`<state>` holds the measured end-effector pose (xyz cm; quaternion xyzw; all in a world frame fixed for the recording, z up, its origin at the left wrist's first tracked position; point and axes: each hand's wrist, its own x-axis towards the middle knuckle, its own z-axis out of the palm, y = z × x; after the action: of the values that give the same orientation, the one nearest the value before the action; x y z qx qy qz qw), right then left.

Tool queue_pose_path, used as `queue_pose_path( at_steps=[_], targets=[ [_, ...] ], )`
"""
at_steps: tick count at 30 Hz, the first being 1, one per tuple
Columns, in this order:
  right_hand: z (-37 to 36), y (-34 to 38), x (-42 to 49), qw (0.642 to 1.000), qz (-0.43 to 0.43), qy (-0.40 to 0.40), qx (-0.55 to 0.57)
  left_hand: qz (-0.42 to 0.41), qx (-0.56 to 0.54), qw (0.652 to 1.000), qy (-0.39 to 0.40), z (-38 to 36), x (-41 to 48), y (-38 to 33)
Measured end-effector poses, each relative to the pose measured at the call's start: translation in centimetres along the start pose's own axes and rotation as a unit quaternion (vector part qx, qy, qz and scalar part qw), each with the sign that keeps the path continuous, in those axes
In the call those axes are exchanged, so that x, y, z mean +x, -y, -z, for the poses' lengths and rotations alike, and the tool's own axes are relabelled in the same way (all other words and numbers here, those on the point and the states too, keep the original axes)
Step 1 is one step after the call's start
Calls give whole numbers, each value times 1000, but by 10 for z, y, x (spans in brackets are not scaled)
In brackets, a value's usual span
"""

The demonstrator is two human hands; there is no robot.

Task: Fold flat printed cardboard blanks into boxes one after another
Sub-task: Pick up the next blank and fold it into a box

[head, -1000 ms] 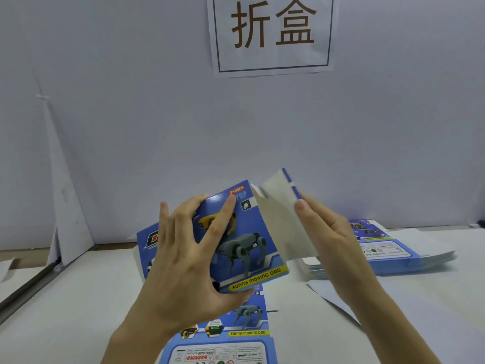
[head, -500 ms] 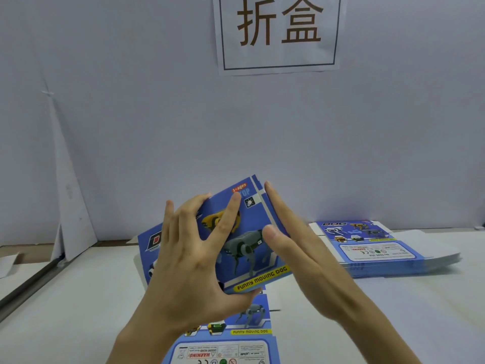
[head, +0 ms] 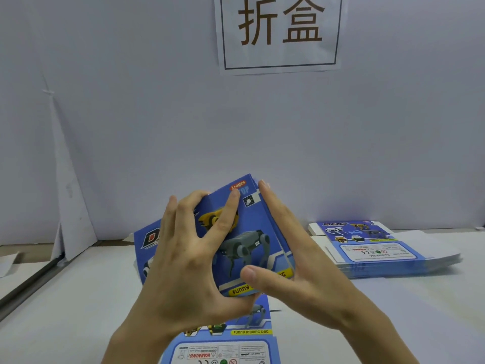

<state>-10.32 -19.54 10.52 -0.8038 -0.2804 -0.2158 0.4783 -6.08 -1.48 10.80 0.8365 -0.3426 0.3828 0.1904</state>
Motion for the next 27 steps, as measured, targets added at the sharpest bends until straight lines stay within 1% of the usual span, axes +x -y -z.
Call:
queue_pose_path(
  at_steps=[2,3,6,7,10,15,18,22,25,27],
  targets=[
    [0,0,-1,999,18,-16,-26,-5,-14,1000,-2,1,-1,1],
    [1,0,-1,999,22,-16,-21,-8,-22,1000,-2,2,-1,1],
    [10,-2,-2,998,35,-2,44,7,-66,998,0,2,-2,6],
    [13,-3,-2,998,48,-7,49,20,-89,996,1,3,-2,8],
    [12,-4,-1,994,90,-56,-12,56,-143,988,3,4,-3,11],
    [-2,-4,2,983,124,-106,-87,71,-127,989,-7,5,-4,6],
    [-3,-4,3,977,139,-119,-110,65,-123,990,-10,7,-3,6],
    [-1,-7,1,971,143,-127,-143,64,-93,994,-9,7,-2,7],
    [-3,-9,-2,974,131,-128,-131,67,-87,994,-4,6,-2,7],
    [-7,-9,-3,984,93,-132,-78,80,-101,992,5,4,-2,6]
  ],
)
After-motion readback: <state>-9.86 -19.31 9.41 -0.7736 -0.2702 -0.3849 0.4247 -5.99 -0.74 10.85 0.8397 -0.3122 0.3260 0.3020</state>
